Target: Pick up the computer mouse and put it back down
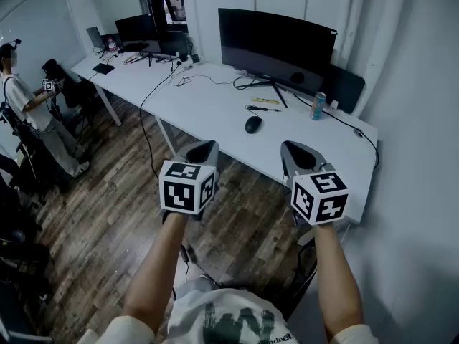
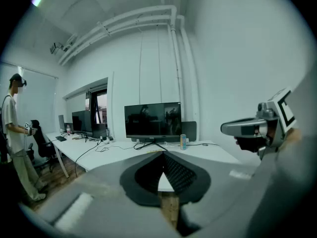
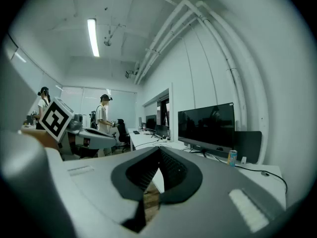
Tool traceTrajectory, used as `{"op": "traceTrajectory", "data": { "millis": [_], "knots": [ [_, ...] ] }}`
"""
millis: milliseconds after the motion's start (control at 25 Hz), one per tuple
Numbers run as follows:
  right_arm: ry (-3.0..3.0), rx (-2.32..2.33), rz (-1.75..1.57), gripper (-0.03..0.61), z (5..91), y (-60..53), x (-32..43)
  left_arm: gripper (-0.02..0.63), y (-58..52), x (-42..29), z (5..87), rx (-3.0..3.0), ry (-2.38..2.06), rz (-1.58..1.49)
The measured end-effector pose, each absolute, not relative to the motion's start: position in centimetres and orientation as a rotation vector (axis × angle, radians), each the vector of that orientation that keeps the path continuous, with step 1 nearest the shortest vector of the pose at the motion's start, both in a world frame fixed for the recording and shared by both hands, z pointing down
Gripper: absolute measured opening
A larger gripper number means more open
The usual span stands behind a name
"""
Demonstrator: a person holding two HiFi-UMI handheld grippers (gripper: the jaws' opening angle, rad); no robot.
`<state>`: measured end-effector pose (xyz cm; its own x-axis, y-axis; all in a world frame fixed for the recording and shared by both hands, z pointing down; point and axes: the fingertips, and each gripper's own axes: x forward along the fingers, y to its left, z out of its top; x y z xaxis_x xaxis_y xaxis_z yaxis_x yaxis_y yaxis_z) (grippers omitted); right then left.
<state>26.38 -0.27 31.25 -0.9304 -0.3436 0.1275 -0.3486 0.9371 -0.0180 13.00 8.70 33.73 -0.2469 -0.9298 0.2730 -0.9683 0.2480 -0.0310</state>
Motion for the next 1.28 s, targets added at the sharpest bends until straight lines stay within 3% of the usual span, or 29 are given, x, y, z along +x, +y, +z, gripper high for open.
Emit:
{"op": "traceTrajectory", "data": {
  "millis": [360,1280],
  "knots": [
    [-2.958,0.566,0.088,0.002,32.2,-1.2,26.1,0.005,7.9,12.3,34.3,1.795,-2.312,0.29],
    [-2.864,0.737,0.171,0.119,34.4,-6.2,15.9,0.005,1.2,1.4,35.6,1.929,-2.176,0.297]
  ]
}}
